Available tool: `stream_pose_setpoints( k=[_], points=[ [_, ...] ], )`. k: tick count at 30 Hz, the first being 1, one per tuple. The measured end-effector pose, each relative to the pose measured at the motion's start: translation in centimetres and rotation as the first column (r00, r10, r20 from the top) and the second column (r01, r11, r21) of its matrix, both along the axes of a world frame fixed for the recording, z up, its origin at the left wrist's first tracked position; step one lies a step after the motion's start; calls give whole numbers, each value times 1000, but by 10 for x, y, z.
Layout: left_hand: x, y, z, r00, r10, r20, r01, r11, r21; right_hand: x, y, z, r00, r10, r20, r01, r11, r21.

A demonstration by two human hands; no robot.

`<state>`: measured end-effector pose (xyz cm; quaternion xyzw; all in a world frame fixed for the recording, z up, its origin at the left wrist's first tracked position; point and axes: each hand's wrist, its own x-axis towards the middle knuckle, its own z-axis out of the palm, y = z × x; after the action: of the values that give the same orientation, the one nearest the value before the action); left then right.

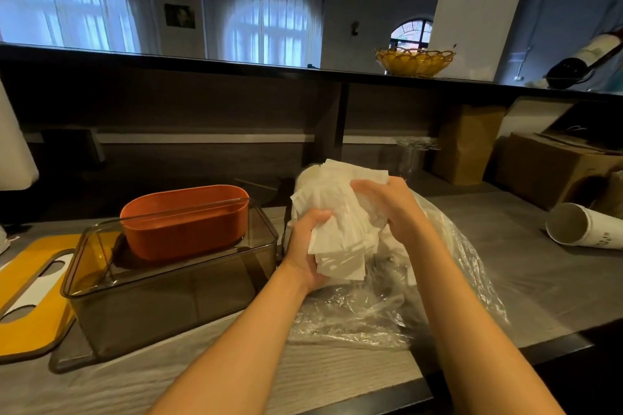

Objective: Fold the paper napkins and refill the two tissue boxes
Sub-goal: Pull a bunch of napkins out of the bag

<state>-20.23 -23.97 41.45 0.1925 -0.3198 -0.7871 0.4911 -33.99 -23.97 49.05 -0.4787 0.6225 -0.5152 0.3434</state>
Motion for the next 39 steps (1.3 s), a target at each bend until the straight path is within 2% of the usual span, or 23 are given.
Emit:
stream_pose_setpoints(
  k=[1, 5, 13, 16, 19, 21, 24, 27, 32, 39],
  points=[
    [0, 0, 1, 1000, -3, 7, 3, 1000, -7, -2, -1, -3, 1000, -21, -19, 21, 1000, -21],
    [-1, -1, -1, 999, -21, 44, 21, 1000, -14, -6, -4, -18, 993, -56, 107, 66, 994, -91],
    [0, -1, -1, 997, -70, 36, 71, 997, -26, -14, 1, -17, 986, -137, 100, 154, 969, -191],
    [2, 1, 1, 998, -49, 38, 50, 999, -21, -13, 2, -12, 989, -134, 68, 144, 975, -167],
    [3, 1, -1, 998, -37, 42, 37, 999, -15, -19, 3, 2, 1000, -21, -22, 20, 999, -50],
    [3, -1, -2, 998, -47, 48, 48, 999, -16, -24, 0, 16, 986, 79, -145, -73, 996, 43],
    [1, -2, -2, 996, -65, 57, 67, 997, -33, -31, -8, 35, 922, 181, -341, -119, 974, 195],
    [0, -1, -1, 996, -83, 31, 84, 995, -50, -32, -9, 44, 864, 263, -430, -178, 957, 228],
    [-1, 0, 0, 994, -99, 37, 101, 994, -41, -32, -6, 41, 923, 205, -327, -176, 977, 117],
    [-1, -3, -2, 999, -35, 30, 35, 999, 9, -29, -3, 32, 981, 46, -190, -45, 999, 8]
  ],
)
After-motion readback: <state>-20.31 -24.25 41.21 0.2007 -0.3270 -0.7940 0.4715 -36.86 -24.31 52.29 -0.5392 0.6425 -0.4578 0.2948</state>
